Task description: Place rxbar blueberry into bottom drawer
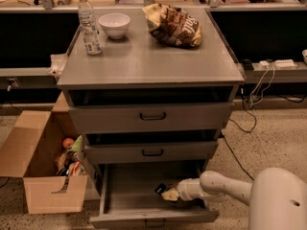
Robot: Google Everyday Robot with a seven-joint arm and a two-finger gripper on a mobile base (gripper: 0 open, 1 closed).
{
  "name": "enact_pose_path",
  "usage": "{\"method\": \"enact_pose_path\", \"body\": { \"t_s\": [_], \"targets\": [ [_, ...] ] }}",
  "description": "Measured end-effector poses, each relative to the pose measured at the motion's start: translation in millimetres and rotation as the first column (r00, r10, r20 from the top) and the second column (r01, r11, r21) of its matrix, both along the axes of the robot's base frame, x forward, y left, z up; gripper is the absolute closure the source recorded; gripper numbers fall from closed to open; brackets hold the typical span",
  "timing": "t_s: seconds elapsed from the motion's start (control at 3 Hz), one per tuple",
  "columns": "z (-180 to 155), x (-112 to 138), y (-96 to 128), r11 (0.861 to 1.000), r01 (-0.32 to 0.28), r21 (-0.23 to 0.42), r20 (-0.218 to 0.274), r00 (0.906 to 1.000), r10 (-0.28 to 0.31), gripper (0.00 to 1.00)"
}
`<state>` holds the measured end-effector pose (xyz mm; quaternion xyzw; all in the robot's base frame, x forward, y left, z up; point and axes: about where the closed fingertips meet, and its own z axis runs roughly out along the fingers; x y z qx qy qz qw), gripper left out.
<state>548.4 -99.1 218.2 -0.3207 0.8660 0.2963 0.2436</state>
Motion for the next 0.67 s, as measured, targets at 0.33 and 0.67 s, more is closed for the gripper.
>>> {"method": "enact_pose_path", "body": {
  "t_s": [0.33,0.67],
  "targets": [
    [-14.5,17.1,-12.0,0.999,0.034,-0.013,-0.016,0.9993,-0.035,0.74],
    [-14.5,17.1,-12.0,0.999,0.034,-0.013,-0.016,0.9993,-0.035,0.49]
  ]
}}
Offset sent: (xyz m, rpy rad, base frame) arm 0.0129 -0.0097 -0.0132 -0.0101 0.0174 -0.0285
